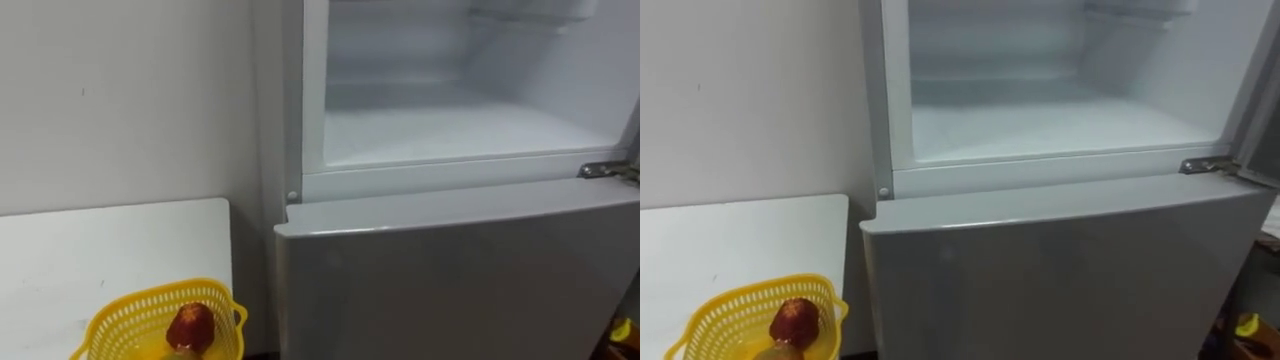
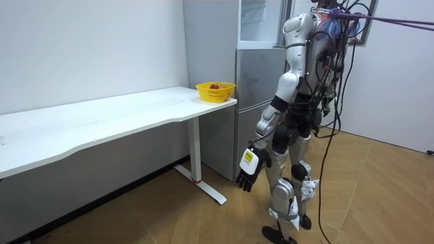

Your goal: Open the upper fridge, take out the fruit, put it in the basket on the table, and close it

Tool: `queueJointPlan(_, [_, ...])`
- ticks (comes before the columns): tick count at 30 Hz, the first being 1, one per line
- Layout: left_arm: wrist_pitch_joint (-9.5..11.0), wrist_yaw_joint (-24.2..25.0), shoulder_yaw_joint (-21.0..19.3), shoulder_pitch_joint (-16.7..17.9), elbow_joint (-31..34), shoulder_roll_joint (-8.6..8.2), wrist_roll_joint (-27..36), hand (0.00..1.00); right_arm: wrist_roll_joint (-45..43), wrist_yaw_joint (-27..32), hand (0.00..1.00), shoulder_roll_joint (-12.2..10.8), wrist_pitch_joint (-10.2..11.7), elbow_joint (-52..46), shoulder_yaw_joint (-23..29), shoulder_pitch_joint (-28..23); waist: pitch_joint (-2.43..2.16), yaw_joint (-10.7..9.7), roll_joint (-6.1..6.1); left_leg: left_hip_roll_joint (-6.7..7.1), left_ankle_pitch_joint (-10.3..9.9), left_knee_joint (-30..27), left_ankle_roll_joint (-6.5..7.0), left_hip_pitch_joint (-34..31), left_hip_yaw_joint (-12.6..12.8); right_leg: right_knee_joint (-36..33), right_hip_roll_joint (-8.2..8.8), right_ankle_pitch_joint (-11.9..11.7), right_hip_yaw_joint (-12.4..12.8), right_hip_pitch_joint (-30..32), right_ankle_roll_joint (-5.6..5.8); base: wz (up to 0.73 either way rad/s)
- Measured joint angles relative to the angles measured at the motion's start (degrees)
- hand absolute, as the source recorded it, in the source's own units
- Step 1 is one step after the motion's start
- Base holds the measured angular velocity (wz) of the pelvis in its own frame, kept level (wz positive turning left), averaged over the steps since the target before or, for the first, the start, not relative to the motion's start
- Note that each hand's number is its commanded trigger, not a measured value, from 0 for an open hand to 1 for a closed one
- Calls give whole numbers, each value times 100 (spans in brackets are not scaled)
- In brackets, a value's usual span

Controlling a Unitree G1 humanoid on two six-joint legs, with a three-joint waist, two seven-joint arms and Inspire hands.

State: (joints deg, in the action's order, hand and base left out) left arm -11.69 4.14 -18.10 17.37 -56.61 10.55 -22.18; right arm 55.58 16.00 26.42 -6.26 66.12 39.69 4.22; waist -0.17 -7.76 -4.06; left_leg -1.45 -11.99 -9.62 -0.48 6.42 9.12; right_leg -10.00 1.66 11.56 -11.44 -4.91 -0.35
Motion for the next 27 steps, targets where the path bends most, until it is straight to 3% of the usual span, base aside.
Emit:
queueJointPlan(2, [-41, -2, -23, -13, 117, 50, -5, 0, -123, 173, 0, 304, -12, -3, 3, 204, -3, 4, -47, 0, 0, 6, 0, -27, -2, 11, -4, -1, 7, 27, 0, 0])
queueJointPlan(11, [-139, 4, -35, 14, 226, 211, 13, 0, -328, 404, 0, 1187, -216, -8, 2, 737, 1, 3, -266, 3, -1, 26, -1, -30, 0, 20, -14, -10, 12, 13, -1, -1])
queueJointPlan(21, [-210, 11, -36, 183, 289, 229, 12, 0, -402, 566, 0, 1522, -271, -10, -14, 876, -43, -67, -376, 1, 0, 22, -1, -106, 2, -6, -14, -9, 26, 106, -2, 0])
queueJointPlan(27, [-206, 2, -4, 241, 289, 268, 15, 0, -519, 647, 0, 1993, -376, -128, -312, 1402, -42, -149, -380, -8, 0, 21, -1, -36, 12, -83, -14, -13, 23, 77, -8, 0])
